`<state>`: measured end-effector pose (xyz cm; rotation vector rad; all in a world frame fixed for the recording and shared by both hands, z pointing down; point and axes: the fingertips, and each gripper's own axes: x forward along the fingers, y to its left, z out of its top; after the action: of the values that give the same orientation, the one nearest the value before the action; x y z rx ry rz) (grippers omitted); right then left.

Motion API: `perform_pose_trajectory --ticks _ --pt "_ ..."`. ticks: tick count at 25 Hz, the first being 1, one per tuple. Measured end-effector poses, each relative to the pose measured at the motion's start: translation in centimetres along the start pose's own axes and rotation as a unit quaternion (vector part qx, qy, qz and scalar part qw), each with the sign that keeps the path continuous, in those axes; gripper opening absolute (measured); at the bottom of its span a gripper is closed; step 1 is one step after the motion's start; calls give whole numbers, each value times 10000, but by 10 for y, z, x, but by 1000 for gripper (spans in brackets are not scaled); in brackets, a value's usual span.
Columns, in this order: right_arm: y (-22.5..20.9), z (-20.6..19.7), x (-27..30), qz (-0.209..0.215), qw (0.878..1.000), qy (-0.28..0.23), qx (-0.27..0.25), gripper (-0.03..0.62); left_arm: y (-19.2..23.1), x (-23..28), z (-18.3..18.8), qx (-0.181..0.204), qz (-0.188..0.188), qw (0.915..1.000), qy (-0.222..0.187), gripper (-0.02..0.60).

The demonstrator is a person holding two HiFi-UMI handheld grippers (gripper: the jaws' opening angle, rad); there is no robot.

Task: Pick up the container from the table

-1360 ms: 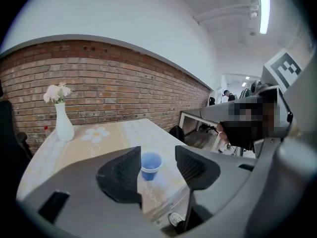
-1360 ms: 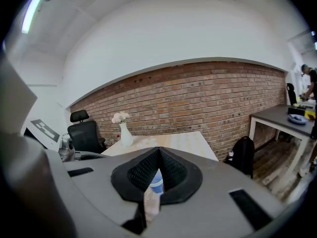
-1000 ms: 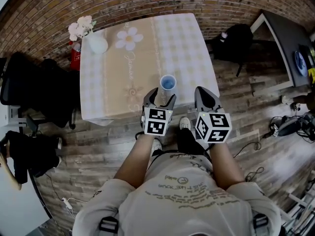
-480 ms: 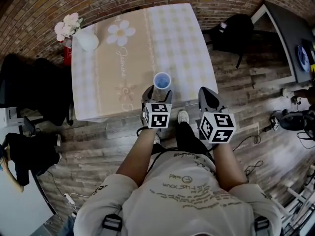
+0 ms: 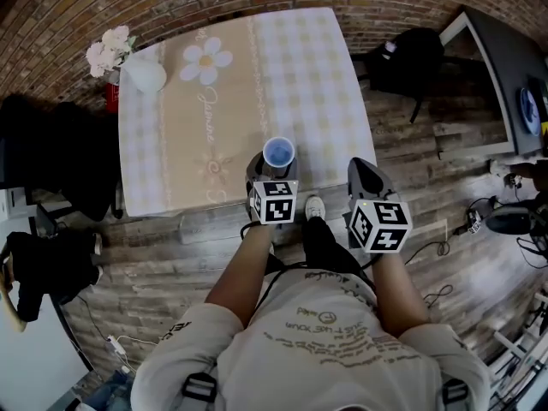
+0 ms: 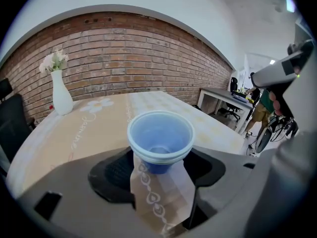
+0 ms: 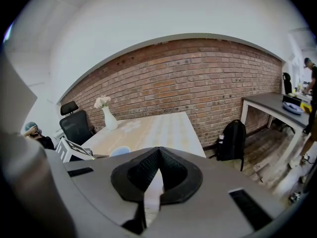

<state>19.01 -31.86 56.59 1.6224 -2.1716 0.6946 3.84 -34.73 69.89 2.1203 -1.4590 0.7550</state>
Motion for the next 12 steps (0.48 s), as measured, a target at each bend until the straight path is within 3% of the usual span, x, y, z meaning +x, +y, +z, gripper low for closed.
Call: perform_pose_trajectory --ticks 12 --pt "7 4 13 74 9997 111 -190 2 4 19 -6 61 133 9995 283 293"
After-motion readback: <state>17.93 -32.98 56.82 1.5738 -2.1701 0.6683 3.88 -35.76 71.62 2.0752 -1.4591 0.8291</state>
